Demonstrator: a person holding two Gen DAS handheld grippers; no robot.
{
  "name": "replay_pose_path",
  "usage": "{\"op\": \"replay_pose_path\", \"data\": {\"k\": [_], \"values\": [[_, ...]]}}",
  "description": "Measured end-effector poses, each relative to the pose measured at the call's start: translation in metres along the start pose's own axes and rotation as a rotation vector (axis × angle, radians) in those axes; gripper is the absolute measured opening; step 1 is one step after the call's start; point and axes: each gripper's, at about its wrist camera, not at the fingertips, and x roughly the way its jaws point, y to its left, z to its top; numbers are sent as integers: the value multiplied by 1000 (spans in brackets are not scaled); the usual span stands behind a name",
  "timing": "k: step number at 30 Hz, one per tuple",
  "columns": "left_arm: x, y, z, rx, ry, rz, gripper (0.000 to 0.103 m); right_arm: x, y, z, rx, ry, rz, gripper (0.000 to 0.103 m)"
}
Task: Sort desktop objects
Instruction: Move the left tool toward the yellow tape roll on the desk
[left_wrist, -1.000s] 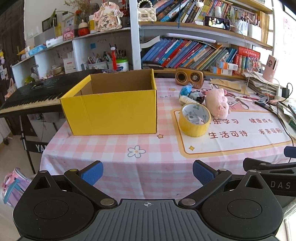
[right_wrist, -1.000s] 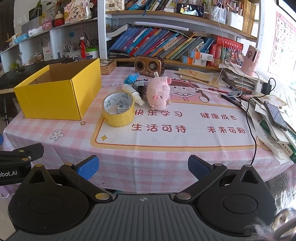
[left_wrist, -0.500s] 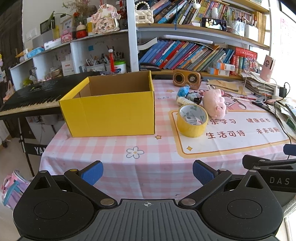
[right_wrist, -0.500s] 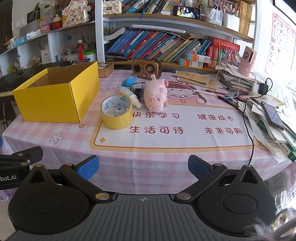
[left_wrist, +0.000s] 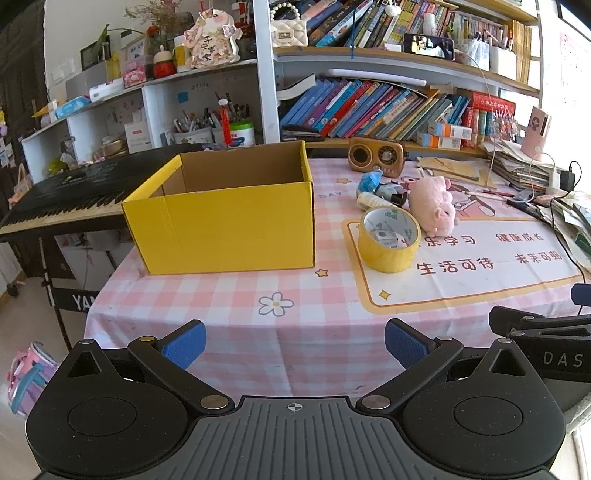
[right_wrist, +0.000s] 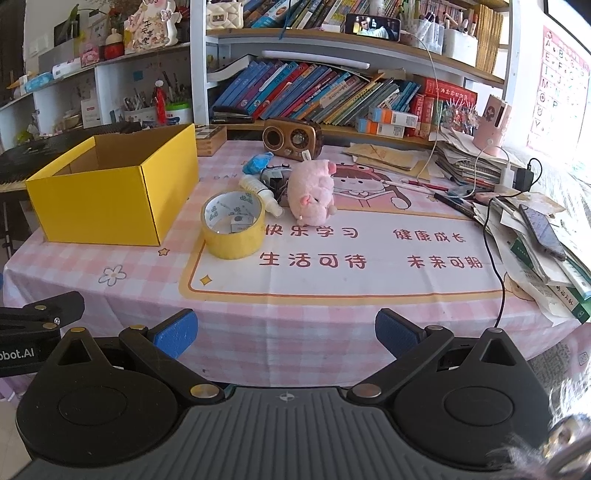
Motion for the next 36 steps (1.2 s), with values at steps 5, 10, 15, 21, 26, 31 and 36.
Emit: {"op": "replay_pose_path", "data": {"k": [5,10,15,21,26,31,36], "values": [[2,-3,1,5,0,-11,103,0,0,1,-3,-1,2,103],[5,-6,2,4,2,-22,103,3,-2,2,-5,3,4,103],[11,-10,5,5,12,-27,103,9,-7,4,-2,14,4,103],[19,-19,9,8,16,-52,103,19,-18,8,9,30,3,103],[27,-28,15,8,17,-68,103,28,-29,12,16,40,5,103],[39,-39,21,15,32,-71,103,39,-40,18,19,52,1,103],[53,-51,28,5,51,-78,103,54,-53,26,11,67,0,103]]}}
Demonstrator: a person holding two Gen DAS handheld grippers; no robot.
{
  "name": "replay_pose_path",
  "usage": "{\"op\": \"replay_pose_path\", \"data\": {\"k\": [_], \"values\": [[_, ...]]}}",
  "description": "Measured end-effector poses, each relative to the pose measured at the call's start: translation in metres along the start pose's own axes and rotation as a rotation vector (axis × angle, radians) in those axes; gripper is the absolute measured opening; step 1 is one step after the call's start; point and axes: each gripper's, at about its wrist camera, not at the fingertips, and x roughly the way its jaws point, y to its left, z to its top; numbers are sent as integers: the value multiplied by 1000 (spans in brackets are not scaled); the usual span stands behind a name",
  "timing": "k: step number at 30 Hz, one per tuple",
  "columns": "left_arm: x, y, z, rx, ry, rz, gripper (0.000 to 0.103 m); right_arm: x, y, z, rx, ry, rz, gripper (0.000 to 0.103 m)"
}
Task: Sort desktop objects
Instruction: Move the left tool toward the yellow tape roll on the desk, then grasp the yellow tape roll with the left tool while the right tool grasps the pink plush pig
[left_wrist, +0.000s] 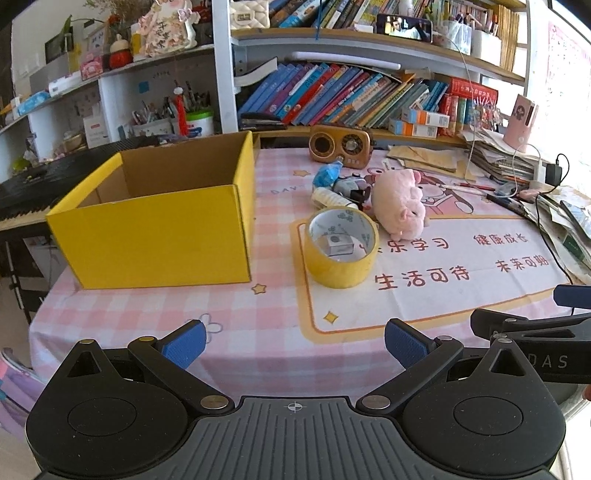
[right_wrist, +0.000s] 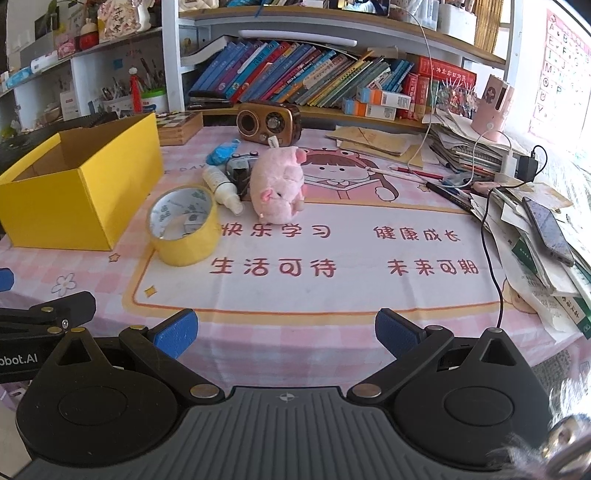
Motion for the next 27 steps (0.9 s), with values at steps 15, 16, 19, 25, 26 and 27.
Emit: {"op": "replay_pose_path", "data": {"k": [15,16,19,25,26,27], "values": [[49,-38,26,-40,55,26,103,54,-43,36,-55,38,28,103],[52,-40,27,-43,58,29,103,58,-46,38,-58,40,33,103],[58,-47,31,-44,65,47,103,65,-53,45,-62,26,43,103],[65,-56,39,-51,77,83,103,79,-63,60,-57,-8,84,101],[67,-57,40,-54,78,88,103,82,-64,63,-60,-6,96,101],[68,-58,41,-58,79,93,103,85,-65,65,-61,-5,109,101]]}}
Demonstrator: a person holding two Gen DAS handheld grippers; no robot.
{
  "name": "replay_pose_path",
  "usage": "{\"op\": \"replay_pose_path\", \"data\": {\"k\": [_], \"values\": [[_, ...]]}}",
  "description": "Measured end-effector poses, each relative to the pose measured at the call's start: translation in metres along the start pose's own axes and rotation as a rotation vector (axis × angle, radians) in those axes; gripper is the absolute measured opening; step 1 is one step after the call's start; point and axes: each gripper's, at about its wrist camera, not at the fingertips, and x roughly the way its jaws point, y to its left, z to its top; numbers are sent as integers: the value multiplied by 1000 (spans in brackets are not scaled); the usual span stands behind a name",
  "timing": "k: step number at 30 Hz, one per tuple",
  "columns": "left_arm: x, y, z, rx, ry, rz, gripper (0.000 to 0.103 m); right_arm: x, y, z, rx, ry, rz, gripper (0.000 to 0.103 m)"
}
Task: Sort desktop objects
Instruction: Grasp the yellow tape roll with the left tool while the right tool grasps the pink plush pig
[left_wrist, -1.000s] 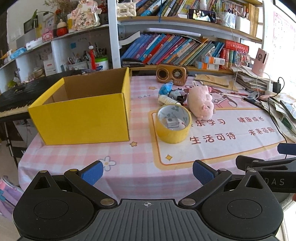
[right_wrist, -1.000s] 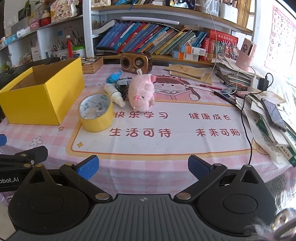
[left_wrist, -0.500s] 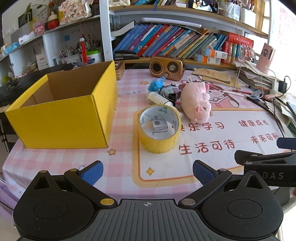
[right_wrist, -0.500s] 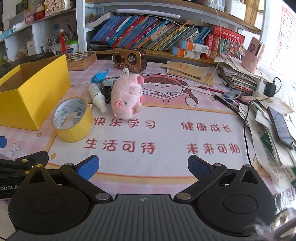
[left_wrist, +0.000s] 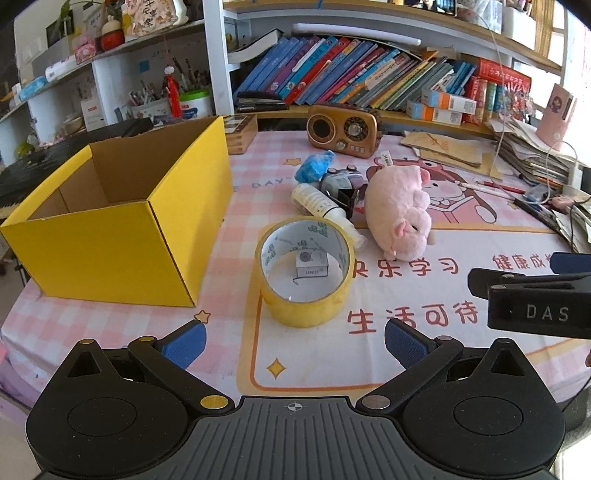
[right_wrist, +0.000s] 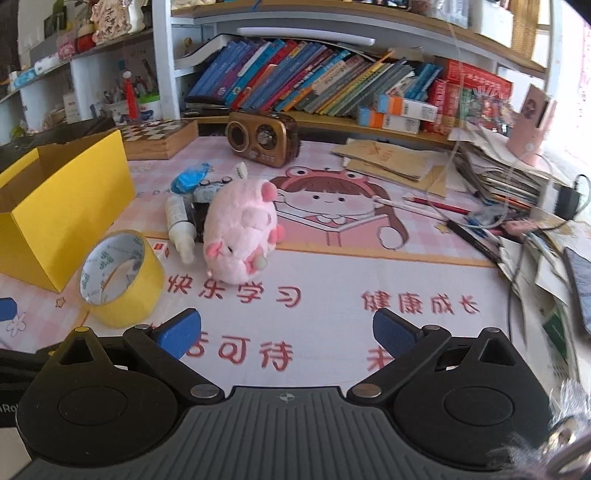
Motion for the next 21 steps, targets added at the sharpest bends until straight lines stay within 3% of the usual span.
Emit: {"op": "replay_pose_path", "data": {"k": [9,21], "values": [[14,-10,12,2,-5,33,103,23,-3,20,-39,-4,75,101],[65,-11,28,-35,40,79,103,56,-11,41,-40,22,114,101]]}}
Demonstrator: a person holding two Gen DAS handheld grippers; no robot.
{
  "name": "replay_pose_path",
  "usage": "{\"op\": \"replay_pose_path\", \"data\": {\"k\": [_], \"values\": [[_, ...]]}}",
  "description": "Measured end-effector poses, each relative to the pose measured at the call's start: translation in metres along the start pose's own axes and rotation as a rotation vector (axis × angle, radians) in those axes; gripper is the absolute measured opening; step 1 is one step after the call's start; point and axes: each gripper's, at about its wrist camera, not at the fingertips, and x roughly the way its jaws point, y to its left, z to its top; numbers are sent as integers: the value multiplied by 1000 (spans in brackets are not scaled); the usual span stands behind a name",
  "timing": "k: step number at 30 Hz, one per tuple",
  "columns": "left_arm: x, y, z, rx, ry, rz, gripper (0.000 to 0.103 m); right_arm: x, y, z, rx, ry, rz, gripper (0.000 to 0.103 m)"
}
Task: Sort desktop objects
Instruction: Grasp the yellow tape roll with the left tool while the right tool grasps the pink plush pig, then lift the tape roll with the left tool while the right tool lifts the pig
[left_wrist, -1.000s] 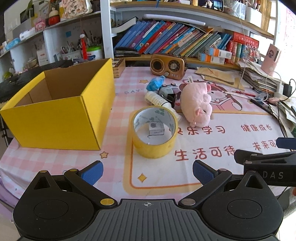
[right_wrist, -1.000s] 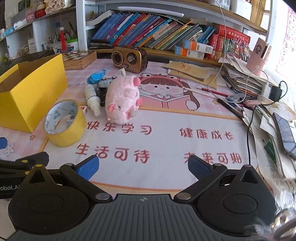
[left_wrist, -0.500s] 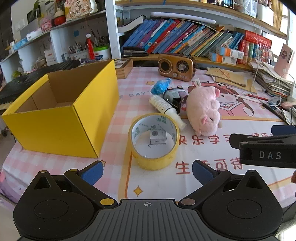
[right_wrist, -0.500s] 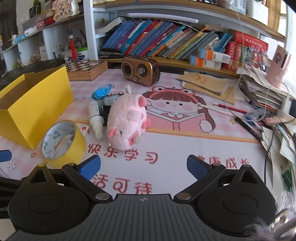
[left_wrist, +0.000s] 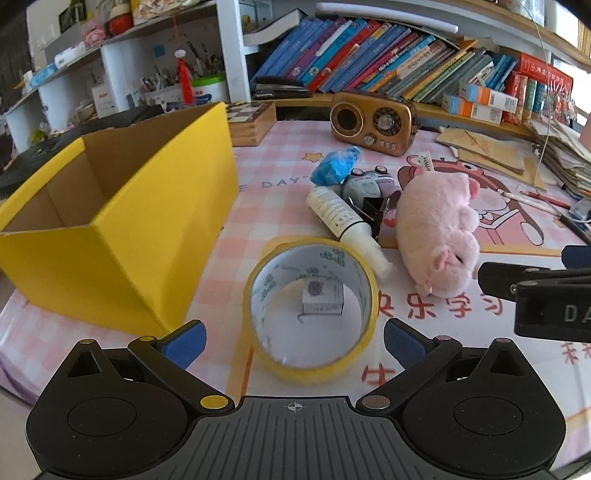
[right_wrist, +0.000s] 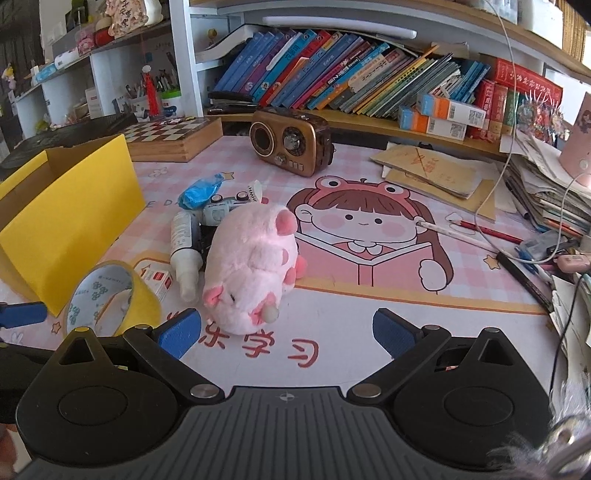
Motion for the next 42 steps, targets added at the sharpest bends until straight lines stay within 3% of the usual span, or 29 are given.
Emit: {"op": "replay_pose_path", "data": {"k": [8,10,11,23,27,32,42], "values": [[25,-11,8,44,30,-10,101,26,0,14,20,23,36,101],[27,-10,9,38,30,-18,94,33,2,18,15,25,46,101],[29,-9,9,34,34,-19,86,37,3,20,12,26,52,101],[2,11,9,-14,19,-36,85,75,9,35,1,67,81,101],[-15,19,6,-37,-12,-26,85,86,8,34,2,100,87,90],[-33,29,2,-87,-50,-5,85,86,8,30,8,105,124,66],[-50,32,-3,-138,-81,-22,85,43,3,22,-7,58,112,63]]}}
